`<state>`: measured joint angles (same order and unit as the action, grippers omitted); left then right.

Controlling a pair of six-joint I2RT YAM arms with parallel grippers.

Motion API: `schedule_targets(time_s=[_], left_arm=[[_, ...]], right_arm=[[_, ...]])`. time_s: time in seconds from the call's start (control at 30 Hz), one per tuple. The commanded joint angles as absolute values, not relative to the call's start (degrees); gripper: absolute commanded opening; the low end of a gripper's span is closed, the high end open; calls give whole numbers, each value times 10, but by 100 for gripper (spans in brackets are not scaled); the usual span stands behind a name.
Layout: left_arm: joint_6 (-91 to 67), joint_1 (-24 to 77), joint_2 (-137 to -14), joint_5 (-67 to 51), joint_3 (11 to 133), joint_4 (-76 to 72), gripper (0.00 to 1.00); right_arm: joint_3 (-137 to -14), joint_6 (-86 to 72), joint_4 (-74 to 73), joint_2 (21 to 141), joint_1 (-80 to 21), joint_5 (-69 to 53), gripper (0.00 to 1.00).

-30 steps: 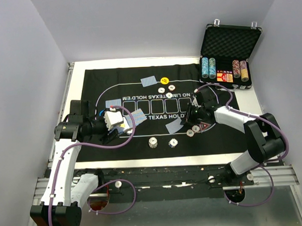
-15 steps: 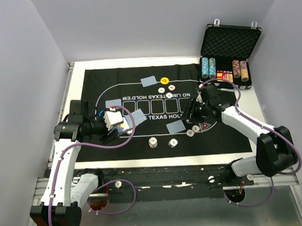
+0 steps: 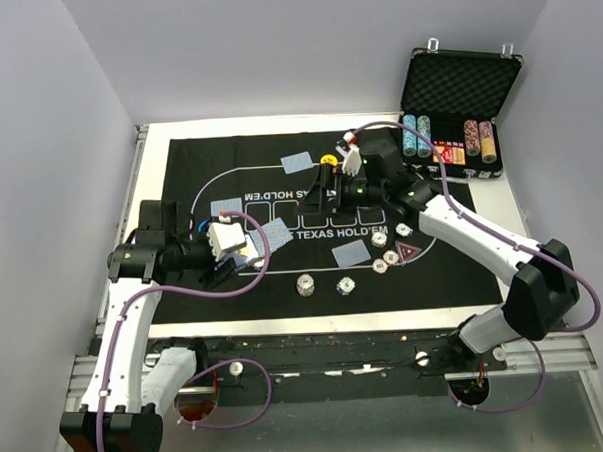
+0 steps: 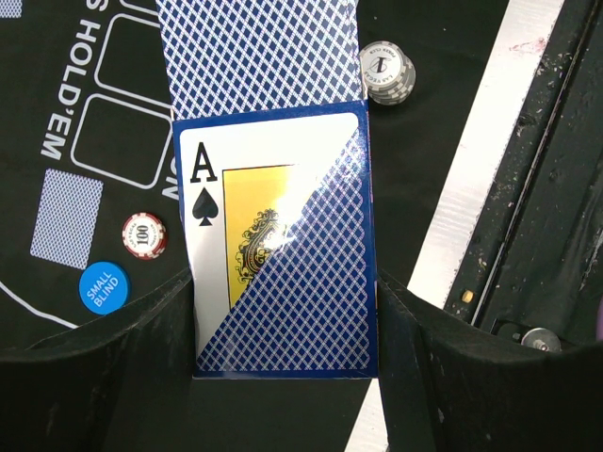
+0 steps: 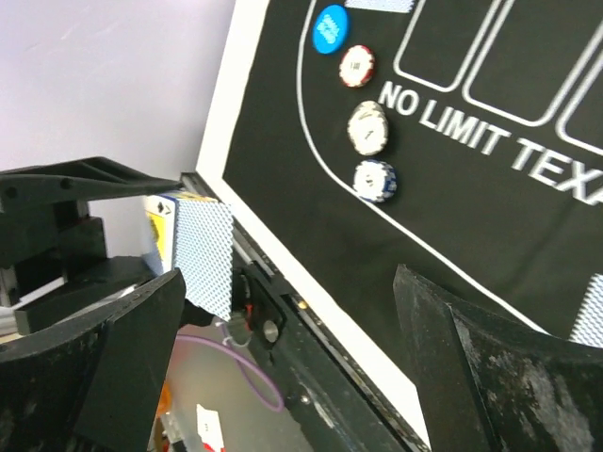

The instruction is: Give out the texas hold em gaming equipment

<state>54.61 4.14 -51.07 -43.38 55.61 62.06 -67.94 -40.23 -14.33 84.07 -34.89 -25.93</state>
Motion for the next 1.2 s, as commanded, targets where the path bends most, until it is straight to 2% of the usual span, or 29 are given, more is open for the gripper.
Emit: schedule_targets(time_s=[0.0,0.37,1.17], left_arm=[[550,43,-497,-465,564,616,46],[551,42,-501,-463,566,616,46],[555,43,-499,-457,568,613,47]], right_arm=[[-706,-437,-99,873,-364,-310,100],[-761,-411,-127,947,-449,-282,98],[-700,-455,-98,902,-449,-259,36]])
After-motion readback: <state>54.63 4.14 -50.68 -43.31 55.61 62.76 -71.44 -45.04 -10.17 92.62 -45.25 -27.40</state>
